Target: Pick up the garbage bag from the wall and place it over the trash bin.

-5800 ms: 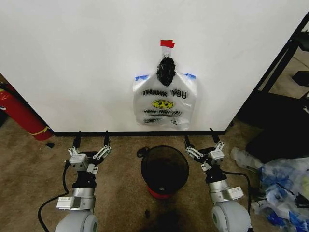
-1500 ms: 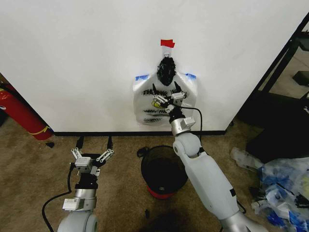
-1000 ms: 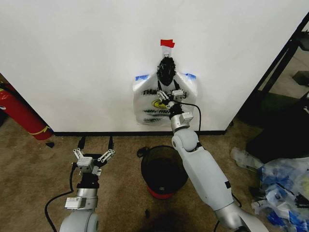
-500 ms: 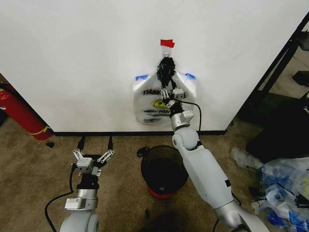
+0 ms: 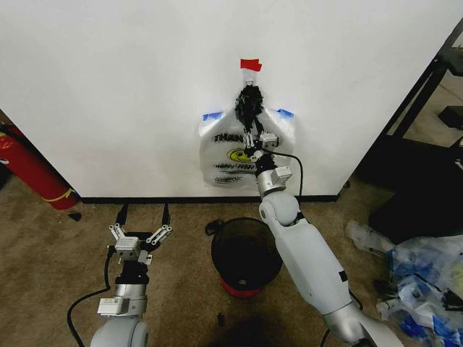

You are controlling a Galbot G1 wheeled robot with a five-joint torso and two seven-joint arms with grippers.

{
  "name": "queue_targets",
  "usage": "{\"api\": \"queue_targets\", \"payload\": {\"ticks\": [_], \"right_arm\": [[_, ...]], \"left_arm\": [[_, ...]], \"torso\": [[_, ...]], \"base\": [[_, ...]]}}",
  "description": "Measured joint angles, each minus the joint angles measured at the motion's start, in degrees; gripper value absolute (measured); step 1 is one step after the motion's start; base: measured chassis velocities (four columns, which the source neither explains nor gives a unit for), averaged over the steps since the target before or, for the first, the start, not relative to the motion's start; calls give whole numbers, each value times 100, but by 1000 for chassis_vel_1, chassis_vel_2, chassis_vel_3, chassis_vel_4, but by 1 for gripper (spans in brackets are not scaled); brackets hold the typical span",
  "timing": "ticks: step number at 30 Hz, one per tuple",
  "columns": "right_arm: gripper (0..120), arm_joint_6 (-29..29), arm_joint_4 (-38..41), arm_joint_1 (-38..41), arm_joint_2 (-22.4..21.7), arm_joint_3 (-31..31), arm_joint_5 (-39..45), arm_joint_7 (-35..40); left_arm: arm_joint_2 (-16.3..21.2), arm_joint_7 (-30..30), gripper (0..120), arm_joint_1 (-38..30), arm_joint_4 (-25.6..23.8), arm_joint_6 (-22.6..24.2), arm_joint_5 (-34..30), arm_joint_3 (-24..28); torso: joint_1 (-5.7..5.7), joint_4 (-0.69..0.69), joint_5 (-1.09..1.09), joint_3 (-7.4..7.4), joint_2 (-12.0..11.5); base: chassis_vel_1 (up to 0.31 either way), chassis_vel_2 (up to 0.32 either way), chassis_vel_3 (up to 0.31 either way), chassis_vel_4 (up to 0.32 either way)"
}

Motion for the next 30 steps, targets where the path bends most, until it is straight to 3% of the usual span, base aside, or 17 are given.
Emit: {"api": "queue_targets", "payload": {"ticks": [10, 18, 30], "right_arm": [[27, 43, 31, 40, -11, 30, 81, -170], [0, 48, 0, 62, 2, 55, 82, -172], [0, 42, 282, -371, -118, 127, 86, -246]], "left_arm": [[-17, 6, 100, 2, 1, -2, 44, 17], [-16, 8, 100, -17, 42, -2, 45, 25], [27, 10, 100, -32, 77, -2, 11, 27]], "torso": [[0, 0, 0, 0, 0], [0, 0, 0, 0, 0], [0, 0, 0, 0, 0]], "base": [[0, 0, 0, 0], [0, 0, 0, 0], [0, 0, 0, 0]]}}
